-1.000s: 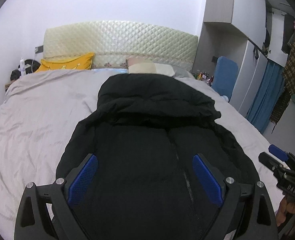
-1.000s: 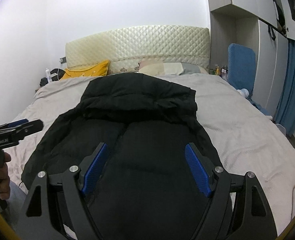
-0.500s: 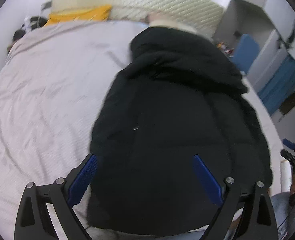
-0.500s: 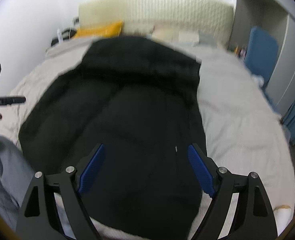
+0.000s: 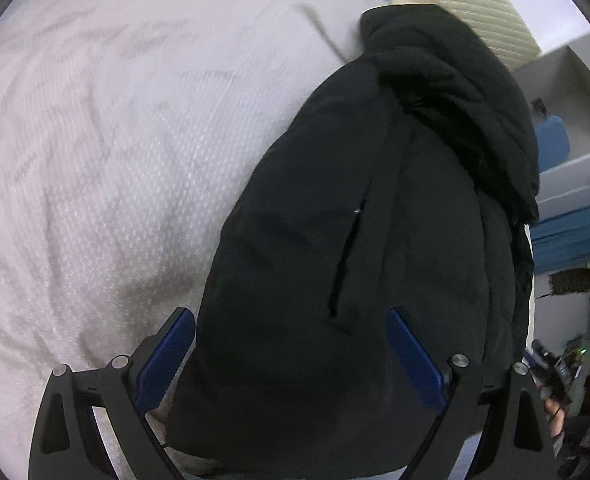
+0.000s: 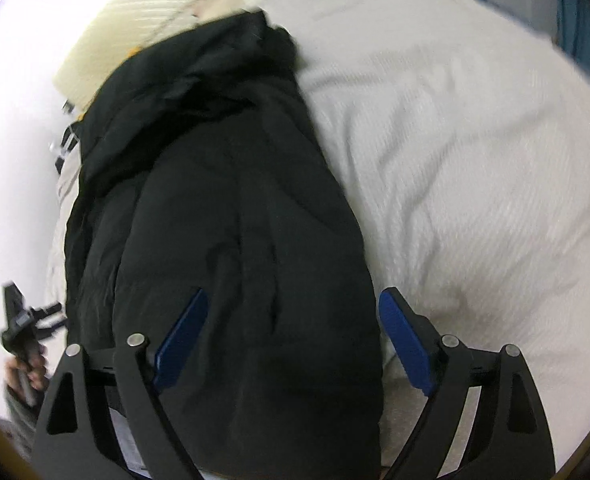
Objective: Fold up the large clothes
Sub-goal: 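Grasp the jacket's hem with both grippers and lift it toward the collar, then carry the hem over the jacket body toward the collar with both grippers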
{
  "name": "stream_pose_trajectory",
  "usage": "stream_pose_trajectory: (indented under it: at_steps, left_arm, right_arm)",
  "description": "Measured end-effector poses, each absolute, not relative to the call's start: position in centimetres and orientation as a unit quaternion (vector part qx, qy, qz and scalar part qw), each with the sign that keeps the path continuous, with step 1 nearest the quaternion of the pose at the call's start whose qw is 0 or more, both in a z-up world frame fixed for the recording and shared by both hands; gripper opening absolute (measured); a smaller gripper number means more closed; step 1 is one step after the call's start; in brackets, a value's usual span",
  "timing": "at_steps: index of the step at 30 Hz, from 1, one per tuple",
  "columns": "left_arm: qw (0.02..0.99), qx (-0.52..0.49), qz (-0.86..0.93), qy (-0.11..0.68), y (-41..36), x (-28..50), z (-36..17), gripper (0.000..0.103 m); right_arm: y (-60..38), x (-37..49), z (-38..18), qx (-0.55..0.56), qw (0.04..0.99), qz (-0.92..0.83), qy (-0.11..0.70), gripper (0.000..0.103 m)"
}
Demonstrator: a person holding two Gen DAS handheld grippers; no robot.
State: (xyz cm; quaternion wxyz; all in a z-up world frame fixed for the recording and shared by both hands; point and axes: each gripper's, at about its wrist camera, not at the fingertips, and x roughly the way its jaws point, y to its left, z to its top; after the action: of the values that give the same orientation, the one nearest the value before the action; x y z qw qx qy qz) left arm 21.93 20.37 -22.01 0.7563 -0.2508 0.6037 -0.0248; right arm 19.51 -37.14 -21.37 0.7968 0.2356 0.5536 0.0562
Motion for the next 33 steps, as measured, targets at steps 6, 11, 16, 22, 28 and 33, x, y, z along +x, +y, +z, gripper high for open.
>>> stream_pose_trajectory:
  at_steps: [6,11,16,22,28,33]
  left_arm:
    - [0.738,-0.284,-0.003,0.612,21.4,22.0,-23.7,0.096]
    - [0.726,-0.294,-0.001,0.622,21.3,22.1,-24.4,0.096]
    - [0.708,-0.301,-0.008,0.639,20.7,22.8,-25.7,0.096]
    - [0.698,-0.297,-0.001,0.652,18.9,23.8,-26.3,0.096]
    - [0.69,-0.331,-0.069,0.639,16.9,25.0,-25.7,0.088]
    - [0.695,-0.346,-0.144,0.614,14.9,24.9,-24.8,0.061]
  right_arm:
    - [-36.3,20.5,-23.6,0.252,0.762,0.092,0.59,0.089]
    - [-34.3,19.9,-20.9,0.258,0.778,0.189,0.541,0.089]
    - [-33.0,19.5,-20.4,0.249,0.777,0.22,0.534,0.09]
    - [-34.5,20.4,-24.7,0.268,0.739,0.122,0.605,0.093]
    - [-32.6,20.7,-25.0,0.265,0.728,0.161,0.612,0.097]
    - [-29.1,20.2,-22.5,0.222,0.748,0.232,0.581,0.095]
